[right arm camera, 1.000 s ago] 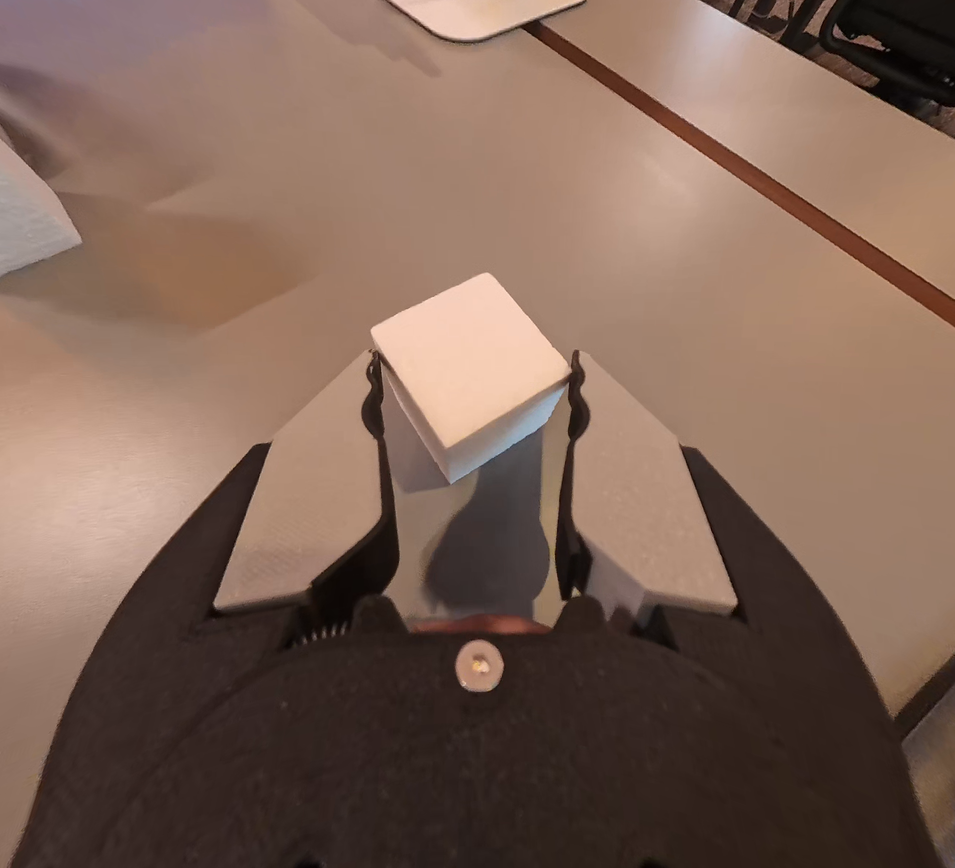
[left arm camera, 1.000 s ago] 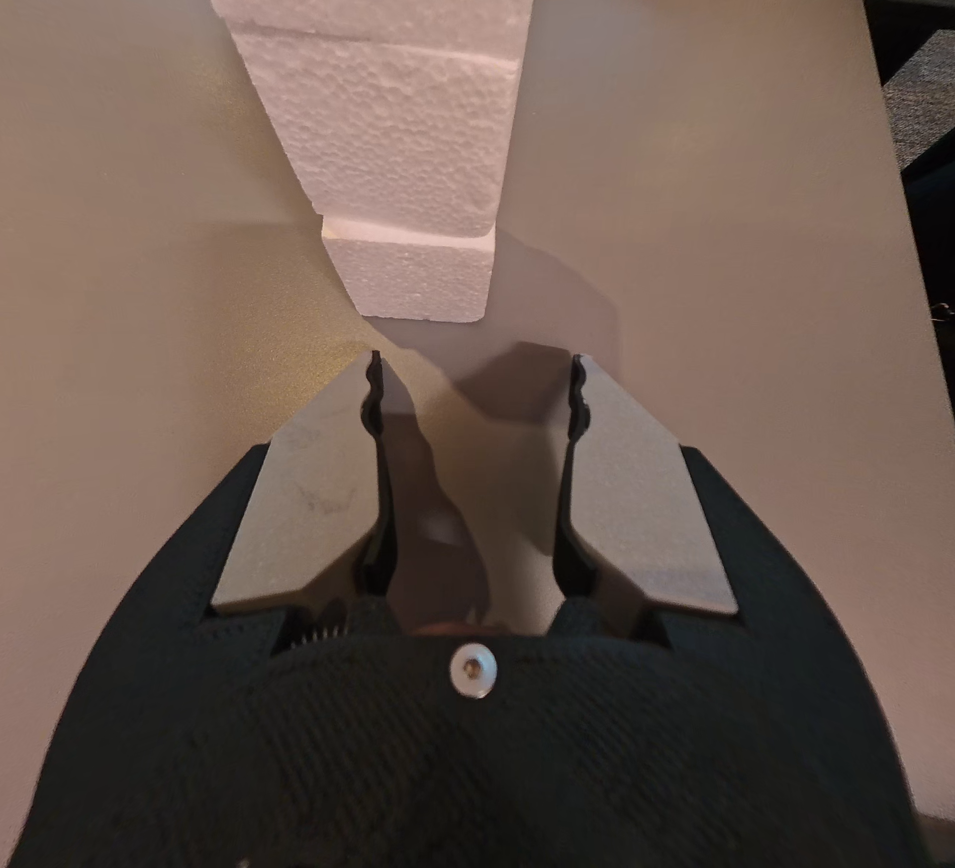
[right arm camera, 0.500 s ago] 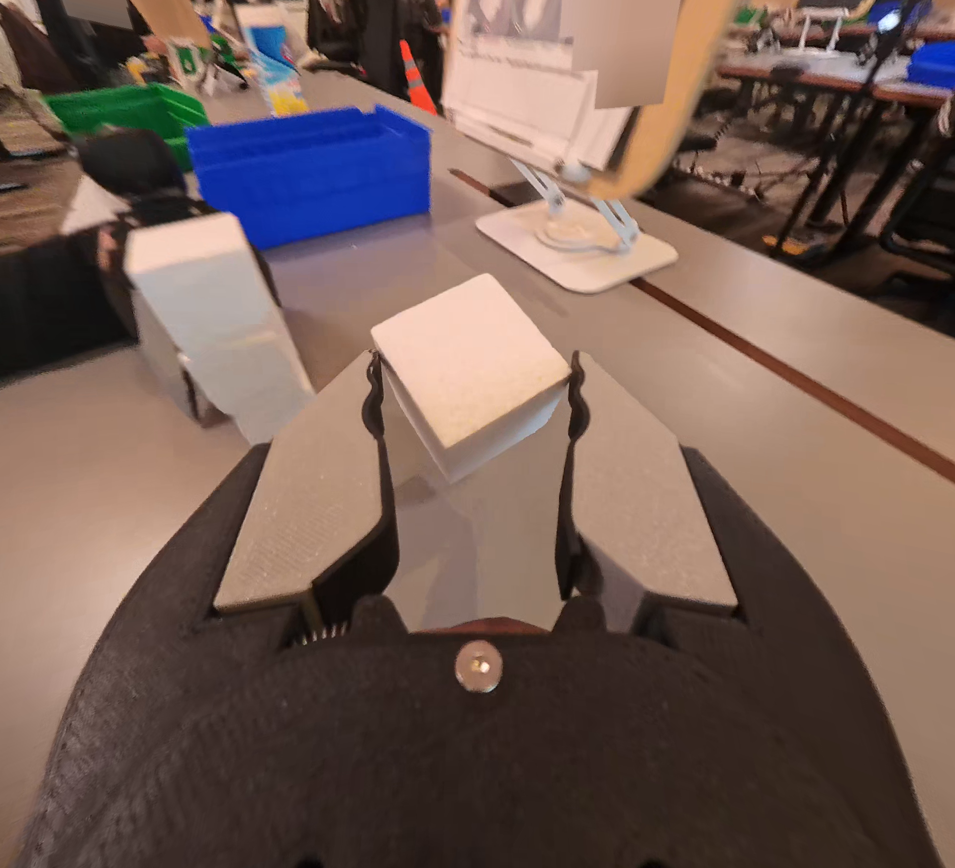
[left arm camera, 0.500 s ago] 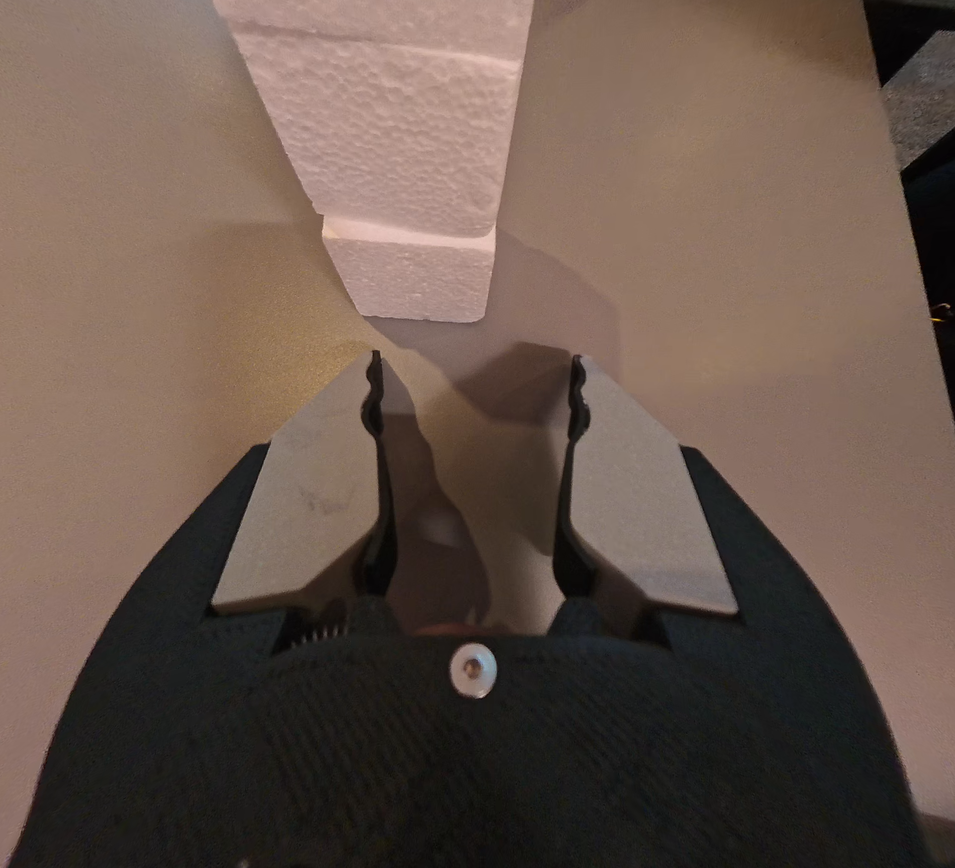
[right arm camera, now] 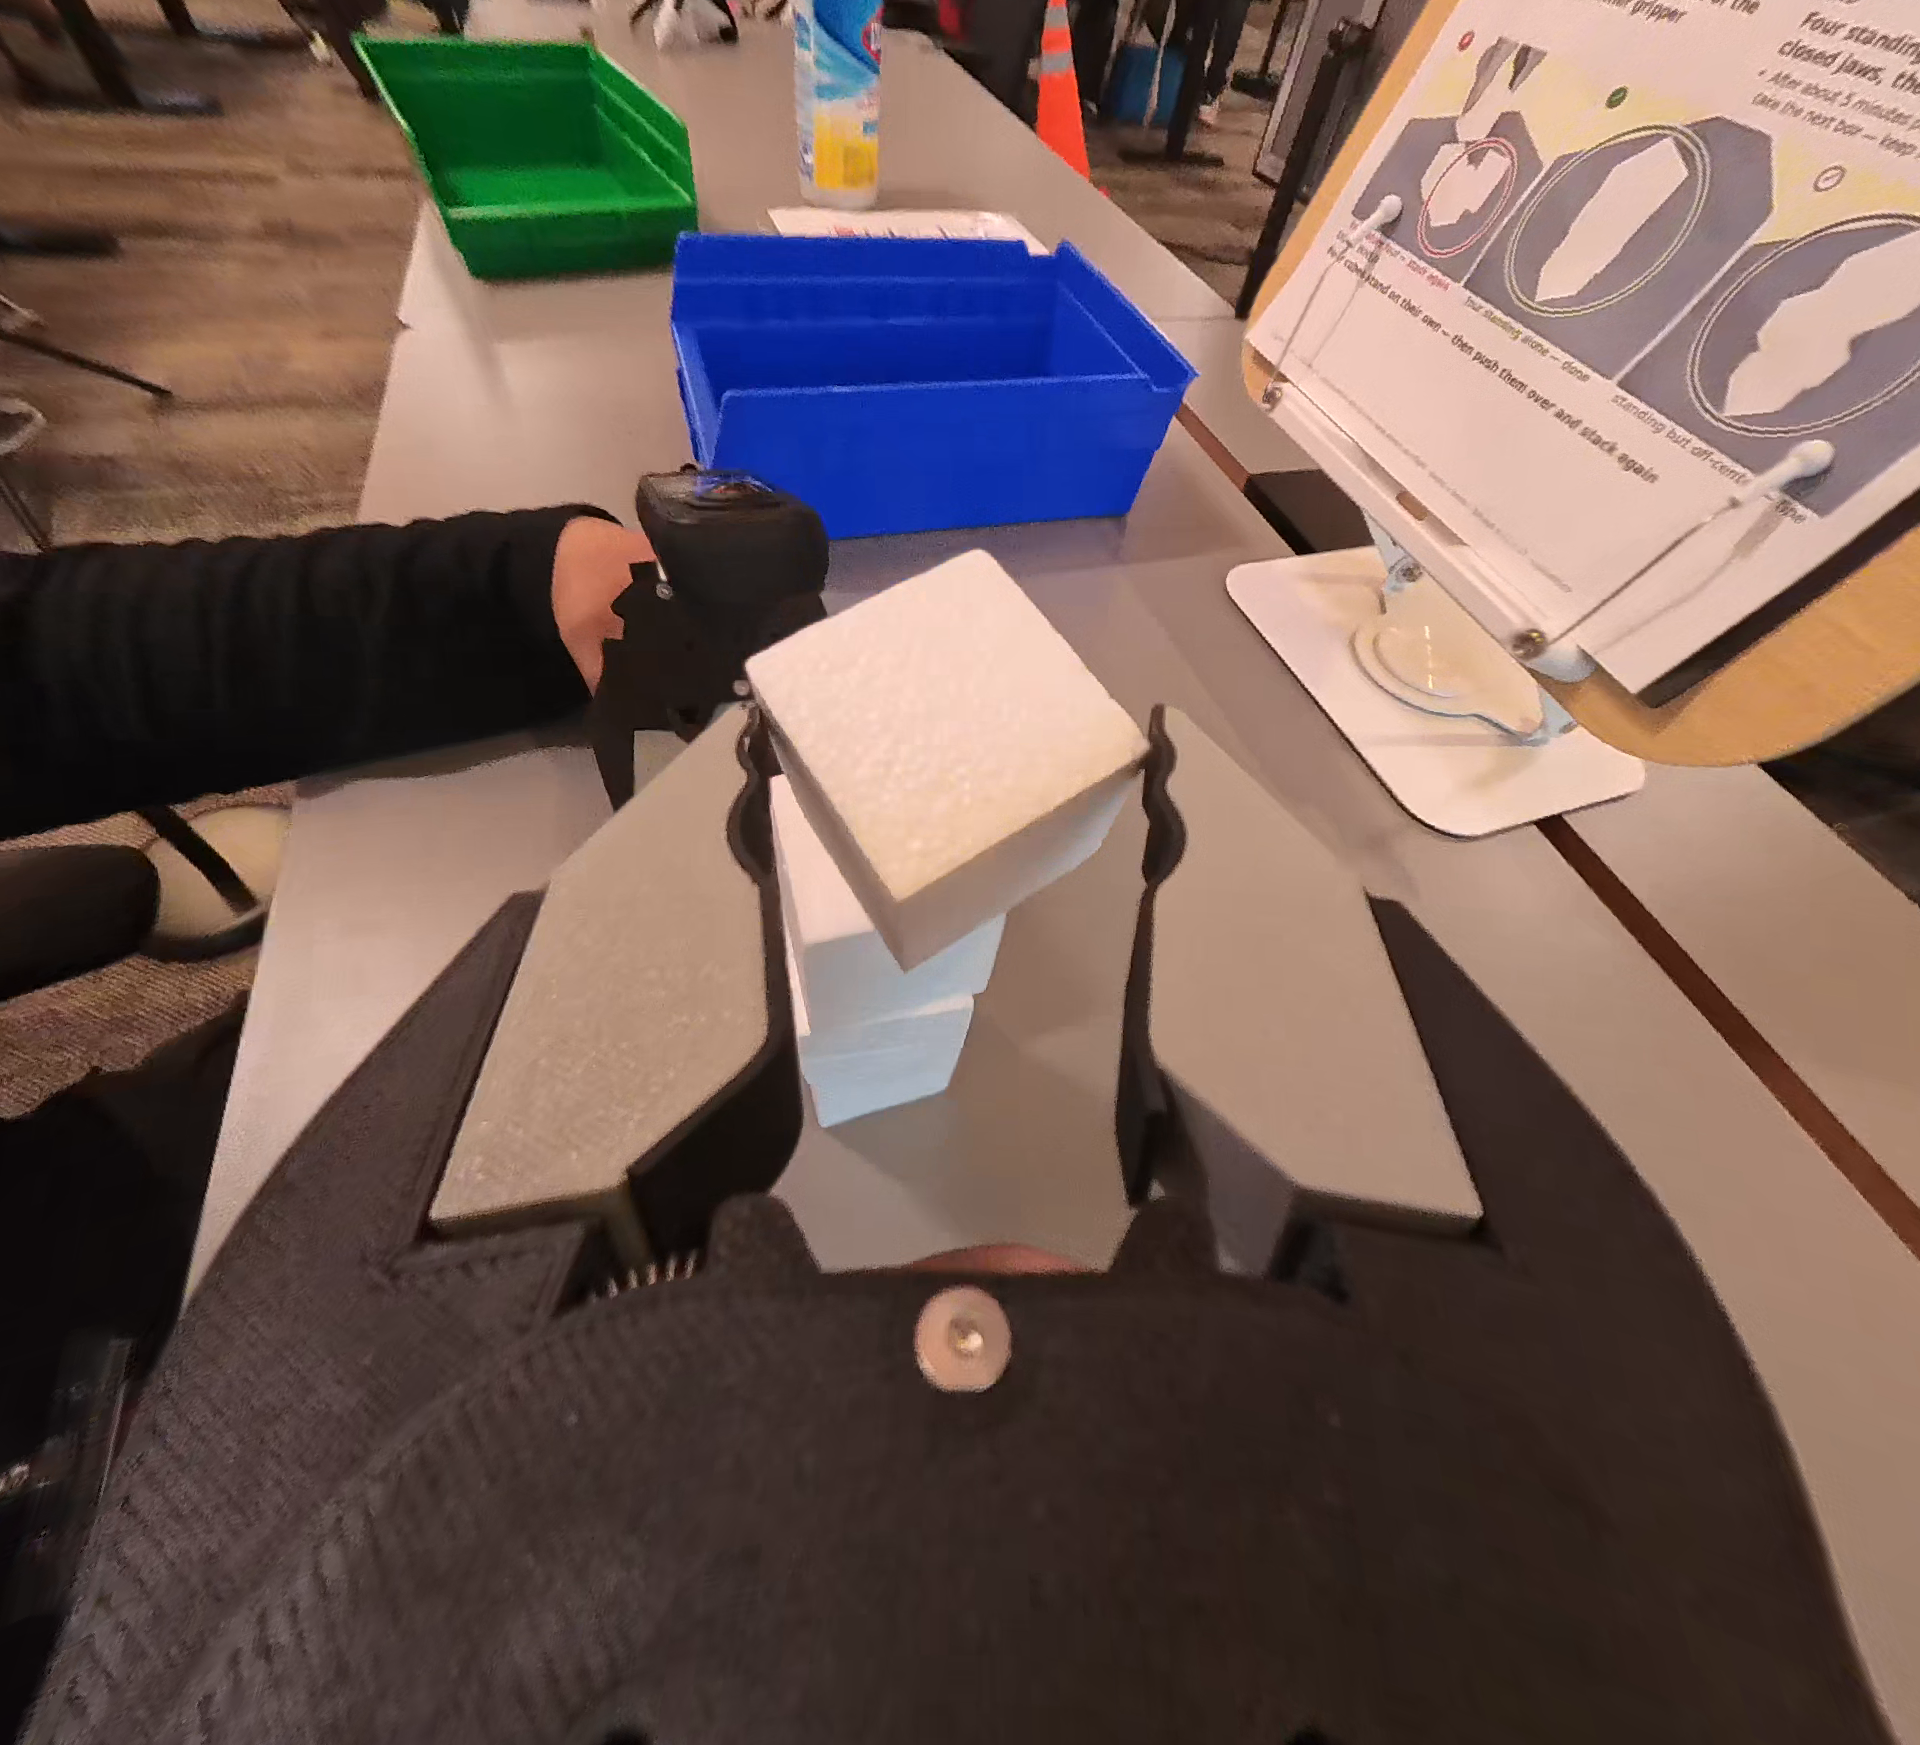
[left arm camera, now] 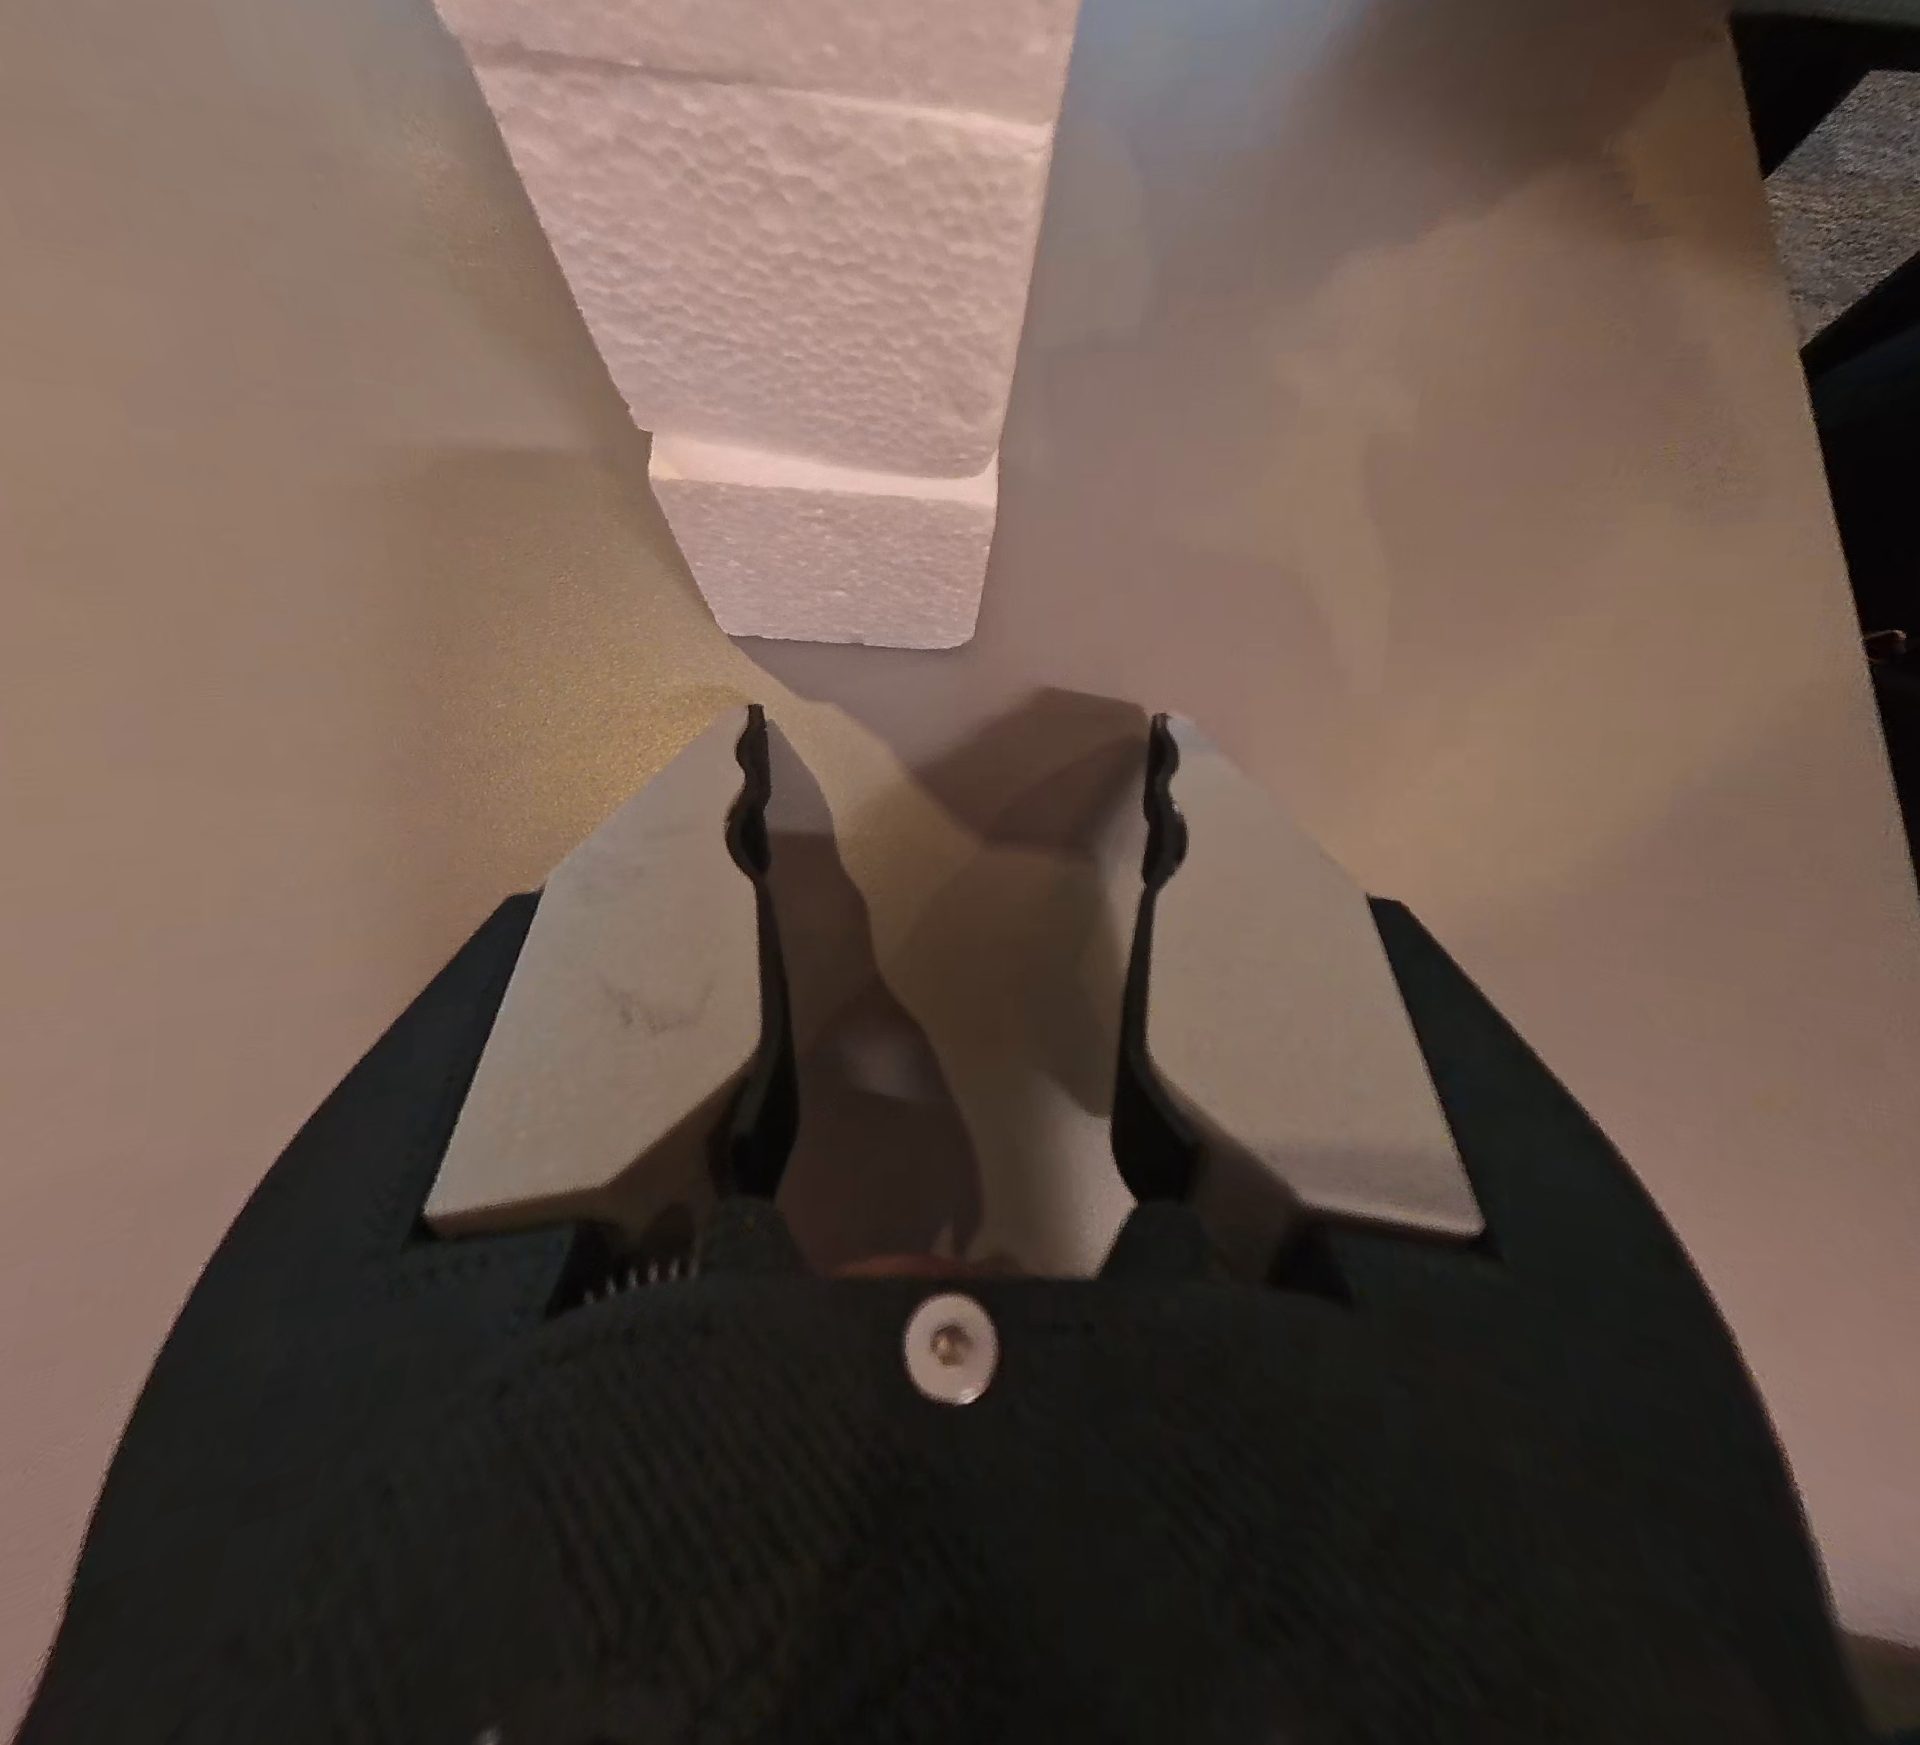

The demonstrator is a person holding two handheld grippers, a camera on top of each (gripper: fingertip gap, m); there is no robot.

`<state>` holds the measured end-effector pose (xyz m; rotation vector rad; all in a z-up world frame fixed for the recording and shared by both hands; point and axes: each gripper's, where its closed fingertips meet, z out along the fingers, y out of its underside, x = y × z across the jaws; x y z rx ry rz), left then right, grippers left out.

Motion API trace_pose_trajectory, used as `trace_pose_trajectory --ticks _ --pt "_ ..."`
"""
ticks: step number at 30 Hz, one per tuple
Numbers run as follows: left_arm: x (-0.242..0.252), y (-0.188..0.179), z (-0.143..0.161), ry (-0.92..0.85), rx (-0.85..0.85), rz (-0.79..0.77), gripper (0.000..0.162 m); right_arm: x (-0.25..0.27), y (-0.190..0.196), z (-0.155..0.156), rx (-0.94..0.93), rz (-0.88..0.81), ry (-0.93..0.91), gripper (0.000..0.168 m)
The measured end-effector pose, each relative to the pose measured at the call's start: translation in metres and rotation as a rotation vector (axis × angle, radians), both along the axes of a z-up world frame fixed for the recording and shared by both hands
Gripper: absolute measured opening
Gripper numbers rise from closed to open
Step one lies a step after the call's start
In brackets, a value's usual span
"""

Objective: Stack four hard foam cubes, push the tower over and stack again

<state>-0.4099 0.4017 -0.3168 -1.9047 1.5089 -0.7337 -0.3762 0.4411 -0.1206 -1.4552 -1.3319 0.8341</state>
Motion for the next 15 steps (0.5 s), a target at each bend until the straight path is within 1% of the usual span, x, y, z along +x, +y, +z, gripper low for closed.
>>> trace_pose_trajectory --ticks 4,11,15 --pt "0.000 0.000 0.000 0.001 0.002 -0.001 0.071 -0.013 -0.004 -0.004 -0.017 -0.010 -0.051 0.070" --pt "0.000 -0.001 0.000 0.004 0.007 -0.002 0.072 -0.016 -0.007 -0.008 -0.025 -0.128 -0.111 0.070" --pt "0.000 -0.001 -0.001 0.007 0.011 -0.004 0.072 -0.019 -0.011 -0.011 0.019 -0.161 -0.156 0.070"
